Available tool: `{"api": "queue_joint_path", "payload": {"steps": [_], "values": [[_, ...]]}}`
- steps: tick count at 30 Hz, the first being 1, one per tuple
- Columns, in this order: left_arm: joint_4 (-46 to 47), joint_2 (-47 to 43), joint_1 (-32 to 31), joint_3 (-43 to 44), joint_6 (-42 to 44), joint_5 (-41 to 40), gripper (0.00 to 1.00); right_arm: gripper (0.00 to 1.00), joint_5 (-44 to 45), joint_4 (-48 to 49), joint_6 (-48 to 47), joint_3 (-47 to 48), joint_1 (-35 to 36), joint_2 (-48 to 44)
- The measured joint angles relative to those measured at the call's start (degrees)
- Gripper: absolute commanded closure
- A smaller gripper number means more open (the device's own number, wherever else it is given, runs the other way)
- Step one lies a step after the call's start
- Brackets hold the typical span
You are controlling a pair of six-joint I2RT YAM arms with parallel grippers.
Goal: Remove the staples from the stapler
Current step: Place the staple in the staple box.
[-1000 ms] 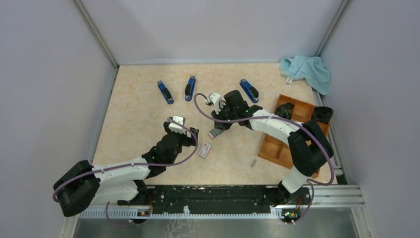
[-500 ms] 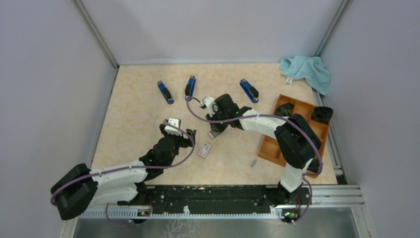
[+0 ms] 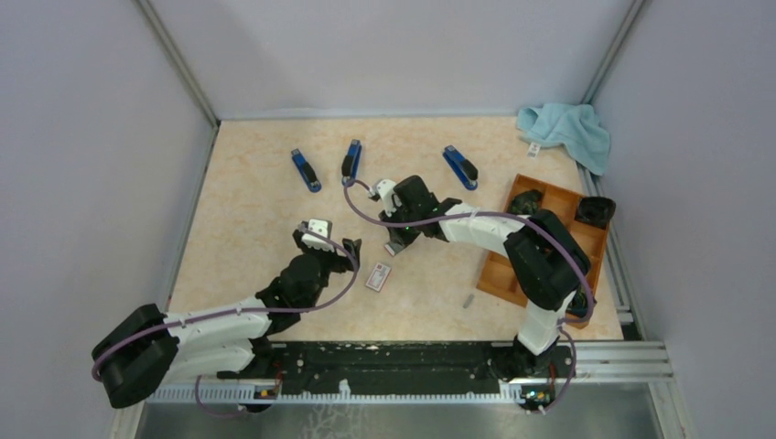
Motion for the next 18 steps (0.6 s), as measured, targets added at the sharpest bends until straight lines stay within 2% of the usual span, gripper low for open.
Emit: {"api": "queue_joint_path", "payload": {"steps": [18], "values": [[0.0, 0.0, 0.0, 0.0, 0.0, 0.0, 0.05, 0.83, 1.1, 0.1, 0.3, 1.2, 0.1, 2.1]]}}
